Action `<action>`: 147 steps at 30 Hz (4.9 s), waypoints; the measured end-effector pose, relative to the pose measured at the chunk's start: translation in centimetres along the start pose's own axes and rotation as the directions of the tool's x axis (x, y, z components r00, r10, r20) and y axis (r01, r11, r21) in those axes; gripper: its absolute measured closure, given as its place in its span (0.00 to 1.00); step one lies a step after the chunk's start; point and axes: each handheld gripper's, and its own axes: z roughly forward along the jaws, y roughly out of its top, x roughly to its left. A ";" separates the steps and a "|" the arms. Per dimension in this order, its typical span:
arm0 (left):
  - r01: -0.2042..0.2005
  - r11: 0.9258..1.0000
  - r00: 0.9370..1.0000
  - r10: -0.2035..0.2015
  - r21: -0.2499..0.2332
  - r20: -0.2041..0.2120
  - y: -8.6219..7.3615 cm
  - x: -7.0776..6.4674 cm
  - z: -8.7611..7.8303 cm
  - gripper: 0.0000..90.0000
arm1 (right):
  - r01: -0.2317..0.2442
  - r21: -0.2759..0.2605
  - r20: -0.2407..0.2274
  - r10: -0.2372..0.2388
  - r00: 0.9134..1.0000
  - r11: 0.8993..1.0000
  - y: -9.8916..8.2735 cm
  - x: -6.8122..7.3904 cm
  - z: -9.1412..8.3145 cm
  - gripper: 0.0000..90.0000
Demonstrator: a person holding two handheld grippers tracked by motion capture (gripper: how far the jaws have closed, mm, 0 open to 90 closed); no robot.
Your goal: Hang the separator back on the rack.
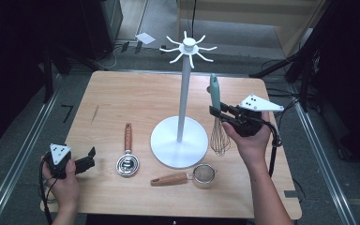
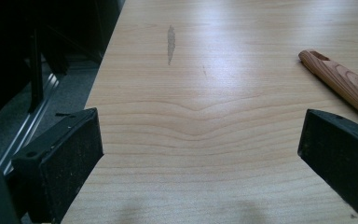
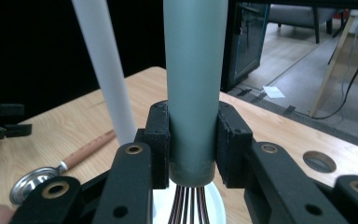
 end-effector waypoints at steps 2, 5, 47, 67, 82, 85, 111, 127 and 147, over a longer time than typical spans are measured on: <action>-0.002 1.000 1.000 0.002 0.002 -0.001 0.0 0.0 0.0 0.00 | 0.004 -0.018 -0.004 -0.004 1.000 1.000 0.3 0.4 -0.2 0.79; -0.001 1.000 1.000 0.001 0.002 -0.001 0.0 0.0 0.0 0.00 | 0.002 -0.031 -0.008 -0.003 1.000 1.000 0.5 0.6 -0.4 0.79; -0.004 1.000 1.000 0.004 0.002 -0.001 0.0 0.0 0.0 0.00 | 0.002 -0.206 -0.106 -0.024 0.994 0.978 4.5 3.8 -2.4 0.79; -0.002 1.000 1.000 0.002 0.003 0.002 0.0 0.0 0.0 0.00 | 0.002 -0.225 -0.111 -0.028 0.993 0.974 5.4 4.1 -2.5 0.79; 0.002 1.000 1.000 -0.002 0.003 0.003 0.0 0.0 0.0 0.00 | 0.027 -0.253 -0.137 -0.063 0.989 0.967 5.7 4.8 -3.0 0.79; -0.002 1.000 1.000 0.002 0.004 0.002 0.0 0.0 0.0 0.00 | 0.034 -0.250 -0.151 -0.074 0.986 0.968 5.7 5.1 -3.1 0.79; 0.004 1.000 1.000 -0.004 0.000 0.004 0.0 0.0 0.0 0.00 | 0.040 -0.224 -0.140 -0.072 0.988 0.974 5.5 5.3 -1.0 0.79; 0.003 1.000 1.000 -0.003 0.000 0.004 0.0 0.0 0.0 0.00 | 0.044 -0.229 -0.169 -0.084 0.982 0.973 5.5 5.1 -1.2 0.69; 0.011 1.000 1.000 -0.011 0.000 0.006 0.0 0.1 0.0 0.00 | 0.050 -0.229 -0.002 -0.052 0.999 0.972 5.6 4.1 -1.0 1.00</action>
